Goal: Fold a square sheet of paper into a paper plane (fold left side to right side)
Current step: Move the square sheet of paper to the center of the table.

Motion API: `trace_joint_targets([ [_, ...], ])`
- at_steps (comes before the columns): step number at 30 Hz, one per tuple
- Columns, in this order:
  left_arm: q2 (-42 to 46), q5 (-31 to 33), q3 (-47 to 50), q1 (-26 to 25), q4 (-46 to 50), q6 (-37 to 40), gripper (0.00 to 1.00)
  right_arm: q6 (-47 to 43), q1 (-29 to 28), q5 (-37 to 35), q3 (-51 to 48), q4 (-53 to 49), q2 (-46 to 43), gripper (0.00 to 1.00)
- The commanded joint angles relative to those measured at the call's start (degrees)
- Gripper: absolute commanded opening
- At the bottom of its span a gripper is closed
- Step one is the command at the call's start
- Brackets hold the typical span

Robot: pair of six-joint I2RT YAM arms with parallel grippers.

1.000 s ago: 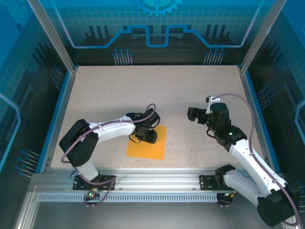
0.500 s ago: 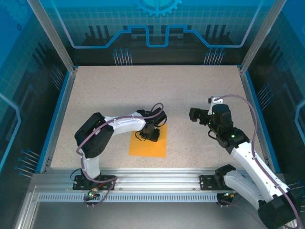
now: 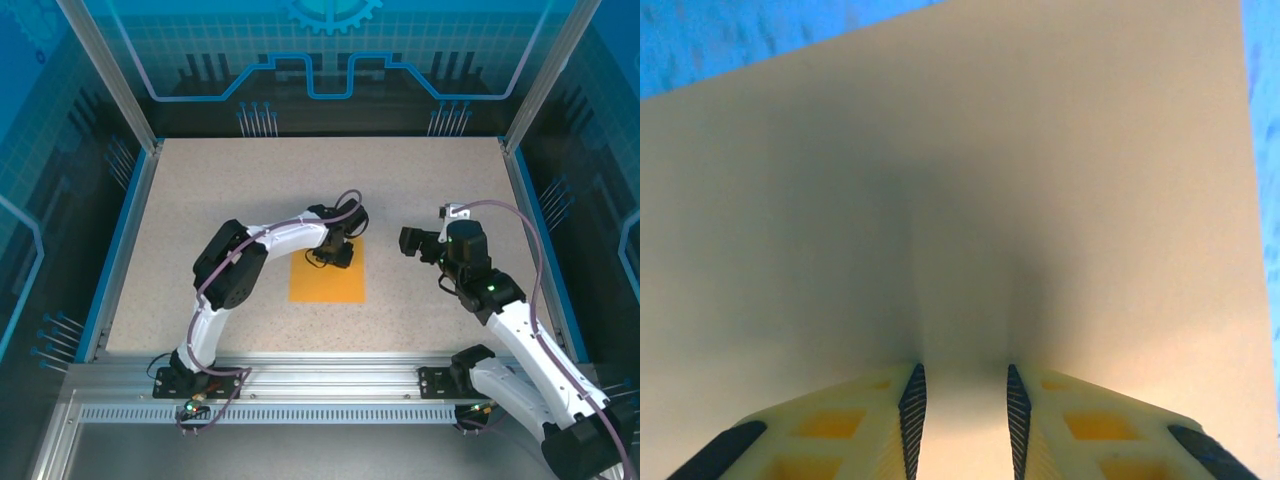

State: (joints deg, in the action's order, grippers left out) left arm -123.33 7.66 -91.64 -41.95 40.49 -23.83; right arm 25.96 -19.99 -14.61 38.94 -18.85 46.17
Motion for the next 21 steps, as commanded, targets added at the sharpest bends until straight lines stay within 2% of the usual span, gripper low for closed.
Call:
trace_joint_targets([
  [1, -2.2, -2.5, -3.3, 0.7, 2.4, 1.7, 0.32, 1.2, -0.7, -0.9, -1.0, -2.5, -1.0, 1.0],
  [6, 1.0, -4.3, -2.8, 0.8, 2.1, 2.1, 0.39, 1.3, -0.7, 0.8, -1.1, -2.9, 1.1, 1.0],
  [11, 8.9, -5.3, -0.5, 1.2, 1.7, 2.6, 0.46, 1.2, -0.8, 5.1, 0.4, -1.5, 6.7, 1.0],
  [15, 16.6, -7.0, 5.5, 2.9, -0.2, 1.8, 0.5, 1.3, -2.2, 7.2, 2.5, -0.1, 13.3, 1.0],
  [21, 27.0, -21.2, 23.0, 8.7, -9.6, -4.1, 0.5, 0.1, -6.8, 8.2, 8.4, 2.2, 28.1, 1.0],
])
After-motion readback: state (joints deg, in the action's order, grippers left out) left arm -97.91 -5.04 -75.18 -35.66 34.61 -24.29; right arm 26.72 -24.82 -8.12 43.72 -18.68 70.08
